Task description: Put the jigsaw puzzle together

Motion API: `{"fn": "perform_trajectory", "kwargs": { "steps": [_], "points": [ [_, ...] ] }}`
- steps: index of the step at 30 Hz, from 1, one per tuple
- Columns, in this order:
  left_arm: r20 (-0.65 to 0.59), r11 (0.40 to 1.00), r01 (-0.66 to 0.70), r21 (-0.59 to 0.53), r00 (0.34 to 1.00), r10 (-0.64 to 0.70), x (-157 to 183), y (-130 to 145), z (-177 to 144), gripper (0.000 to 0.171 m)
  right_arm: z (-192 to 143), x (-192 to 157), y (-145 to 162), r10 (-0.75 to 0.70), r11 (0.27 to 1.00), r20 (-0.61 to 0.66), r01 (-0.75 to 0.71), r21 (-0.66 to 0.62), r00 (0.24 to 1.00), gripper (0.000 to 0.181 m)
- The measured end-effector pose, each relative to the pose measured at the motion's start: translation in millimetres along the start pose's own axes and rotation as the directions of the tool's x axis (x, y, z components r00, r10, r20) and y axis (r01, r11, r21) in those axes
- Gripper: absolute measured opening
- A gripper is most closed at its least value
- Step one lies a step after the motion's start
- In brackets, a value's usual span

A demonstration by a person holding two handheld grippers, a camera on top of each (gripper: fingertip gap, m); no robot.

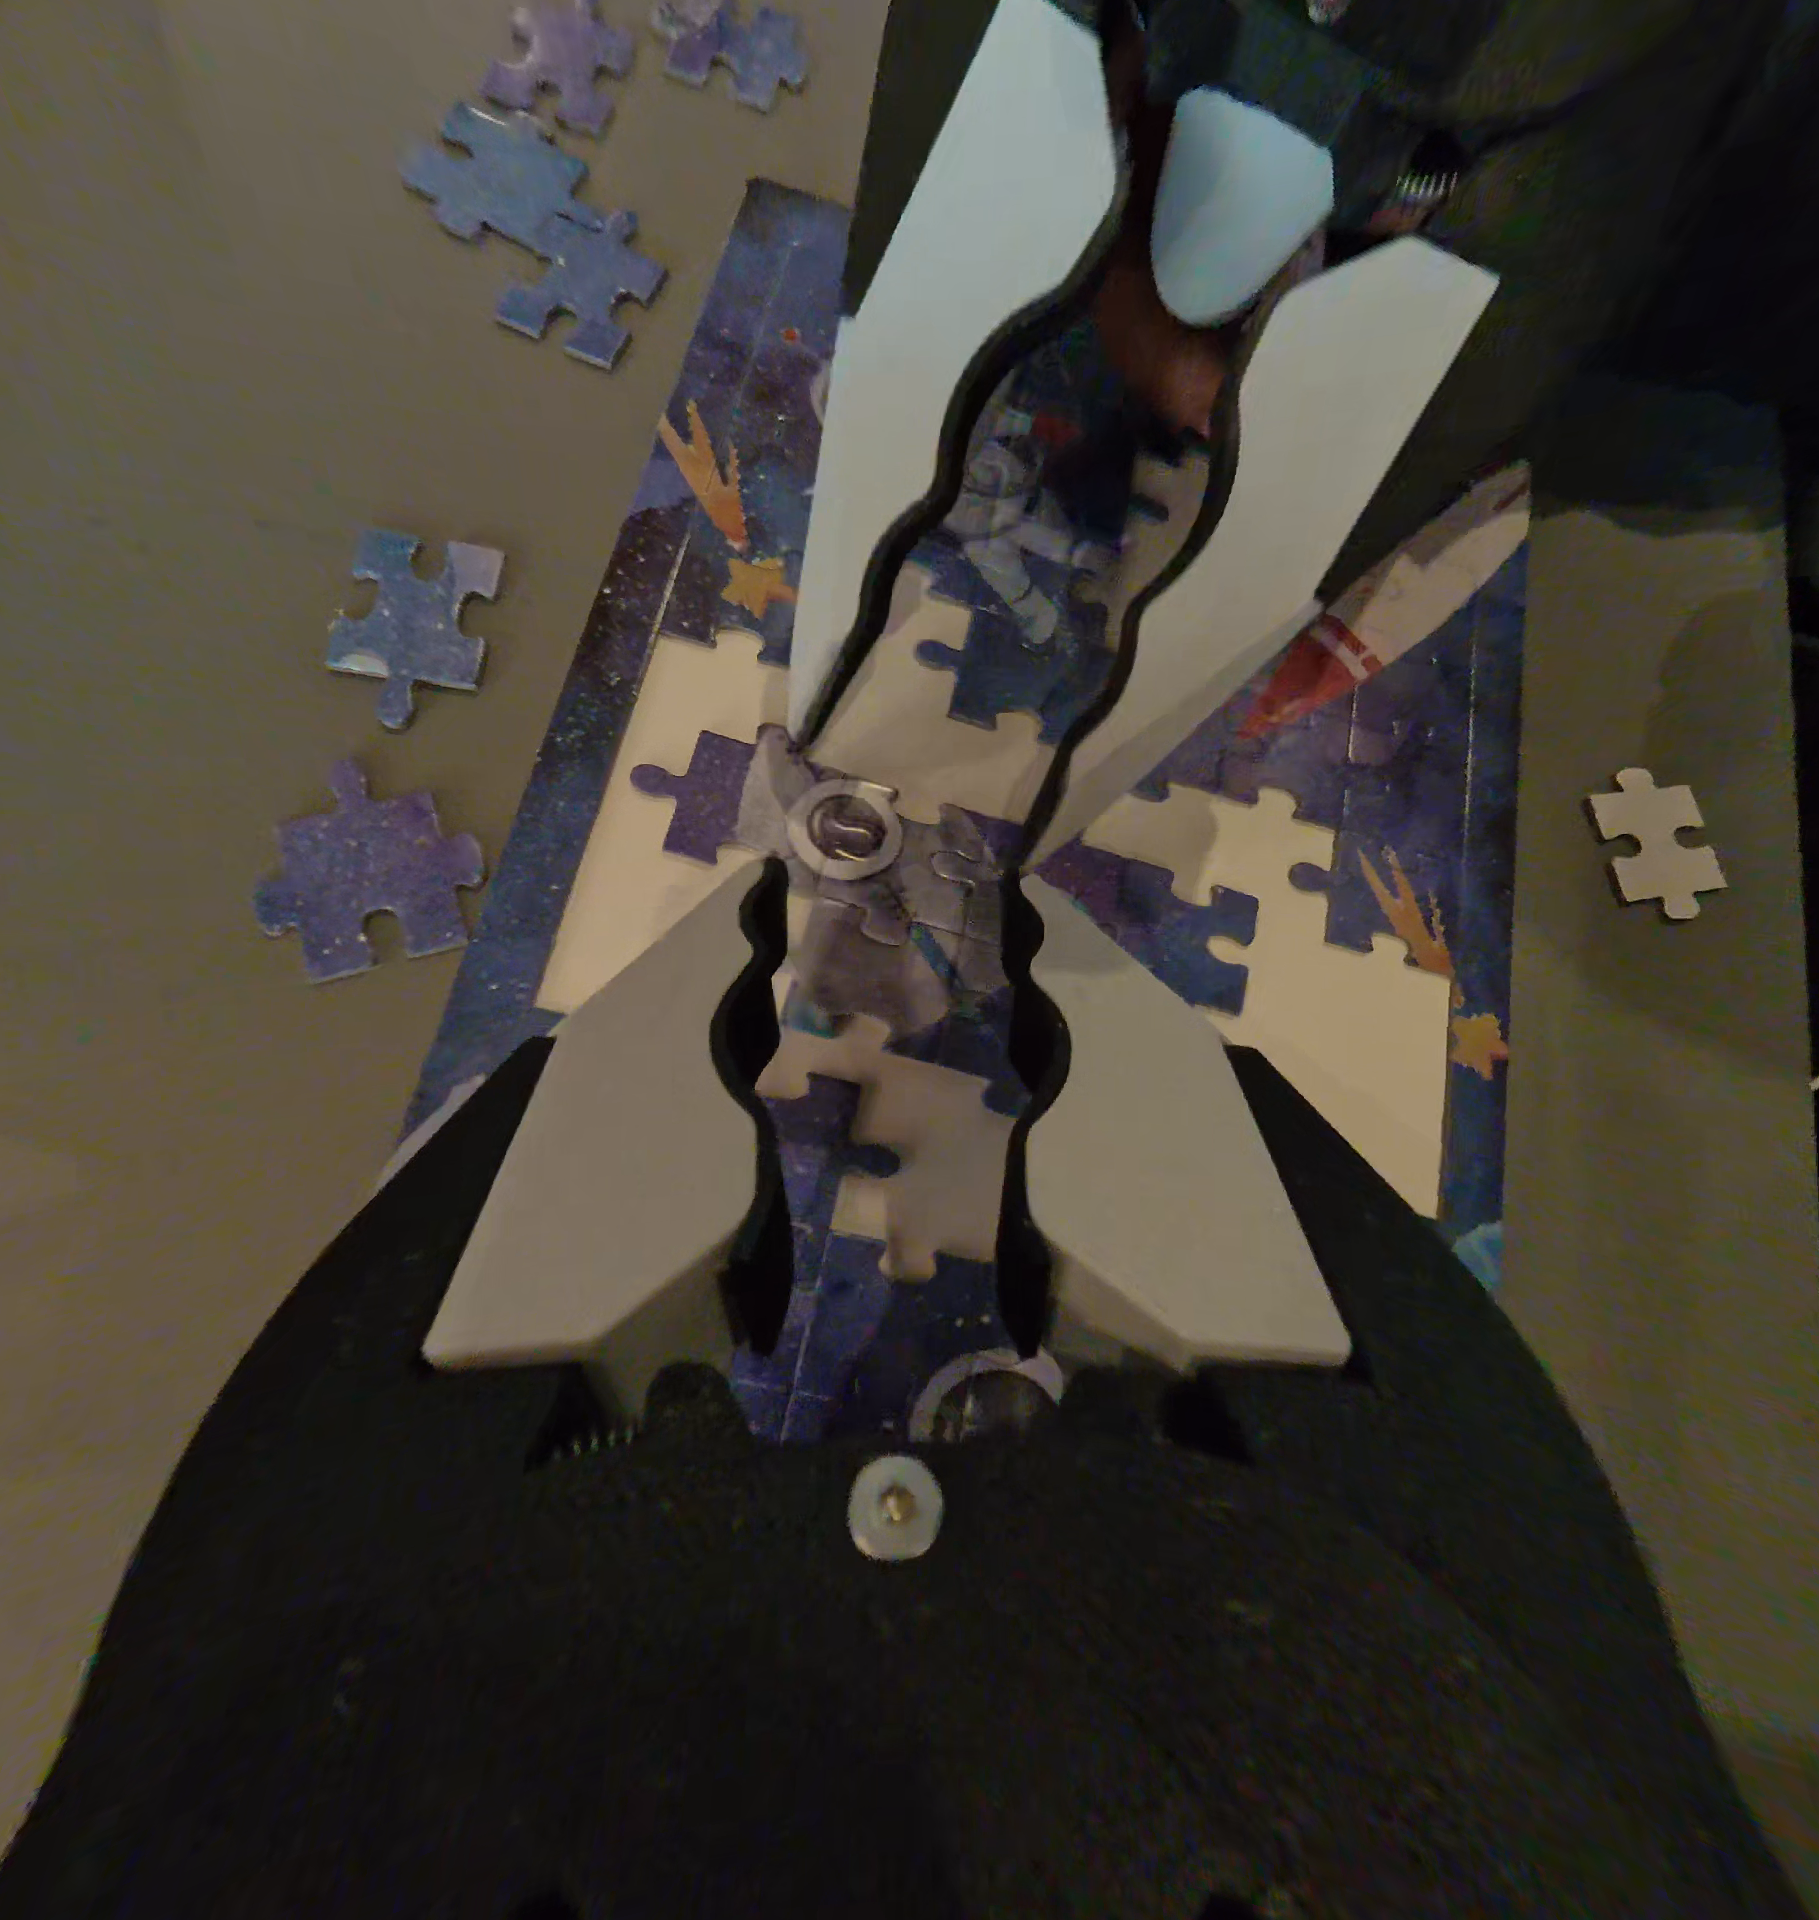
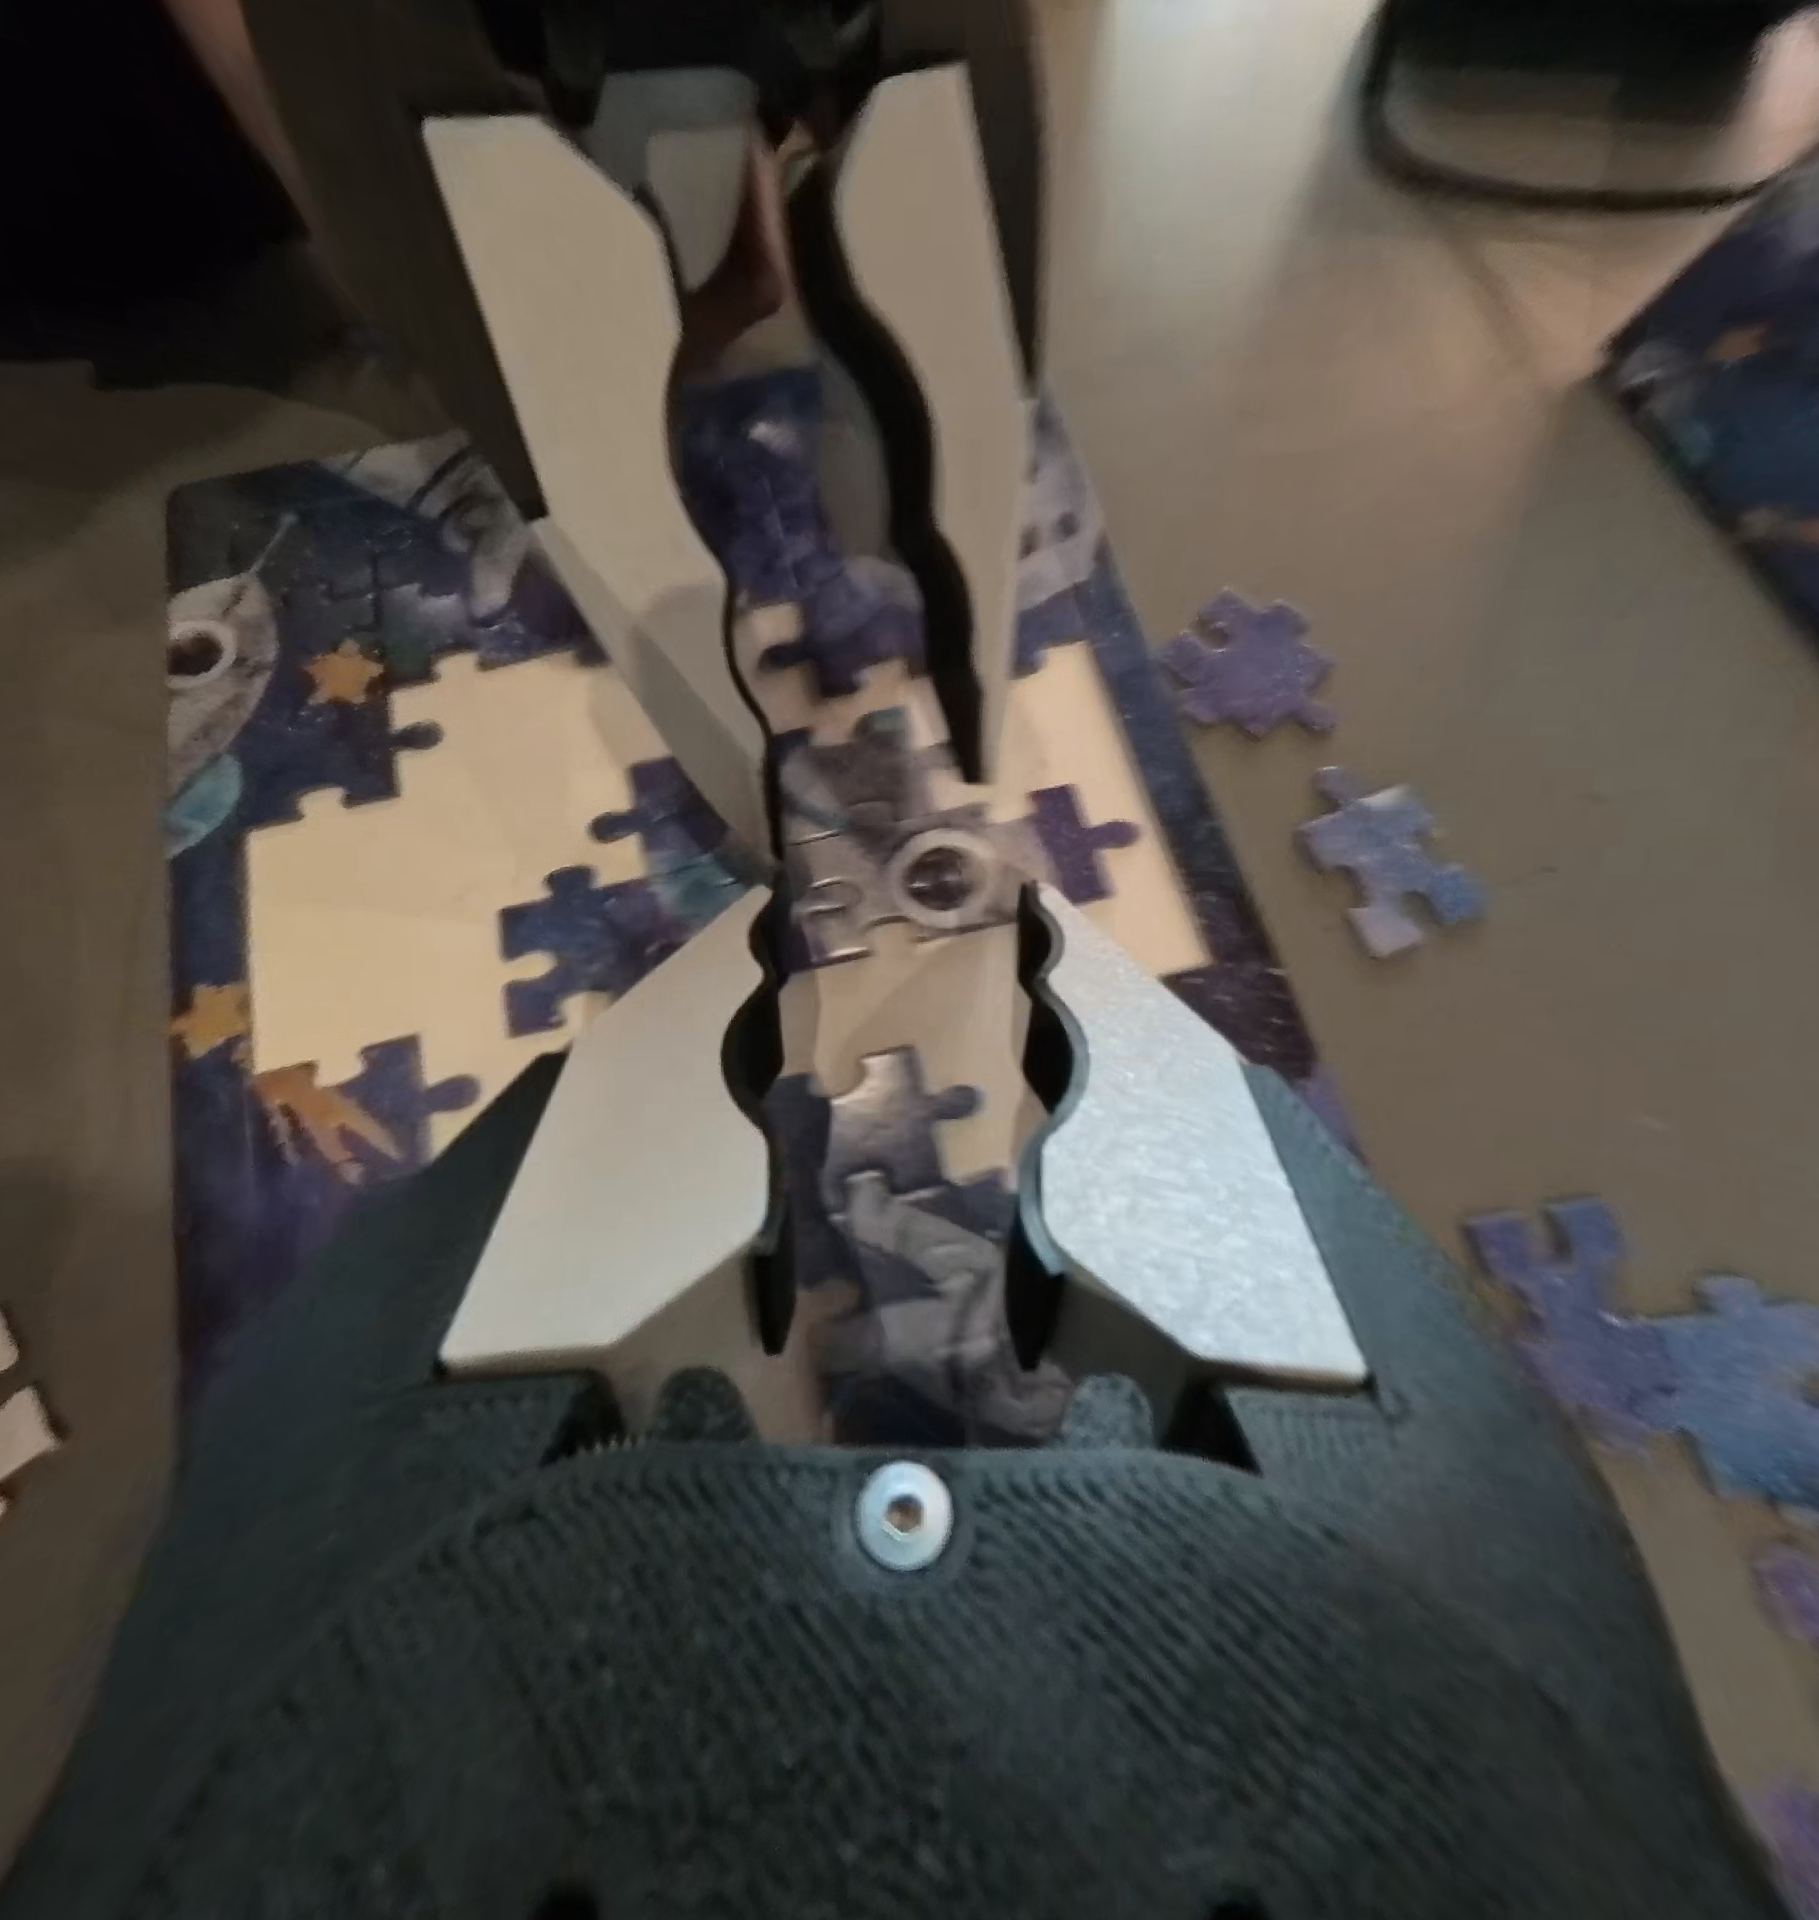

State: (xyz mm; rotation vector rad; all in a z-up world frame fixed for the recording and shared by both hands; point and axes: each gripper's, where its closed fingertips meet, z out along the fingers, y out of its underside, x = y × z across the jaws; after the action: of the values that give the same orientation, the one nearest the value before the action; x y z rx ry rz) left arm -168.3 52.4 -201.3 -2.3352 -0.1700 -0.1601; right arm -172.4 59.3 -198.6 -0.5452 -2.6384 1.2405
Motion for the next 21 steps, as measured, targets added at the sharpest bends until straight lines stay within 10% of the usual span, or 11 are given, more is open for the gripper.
{"fn": "perform_trajectory", "kwargs": {
  "steps": [9, 21],
  "points": [
    [0.246, 0.987, -0.114, 0.112, 0.966, 0.084, -49, -8, -34, 0.000, -47, 58, -22, 0.189, 0.943, -0.102, -0.152, 0.296, 0.977, 0.037],
    [0.369, 0.945, -0.181, 0.271, 0.927, 0.071, -64, -26, -72, 0.000, -92, 101, -23, 0.223, 0.904, -0.315, -0.075, 0.420, 0.923, 0.038]
  ]
}}
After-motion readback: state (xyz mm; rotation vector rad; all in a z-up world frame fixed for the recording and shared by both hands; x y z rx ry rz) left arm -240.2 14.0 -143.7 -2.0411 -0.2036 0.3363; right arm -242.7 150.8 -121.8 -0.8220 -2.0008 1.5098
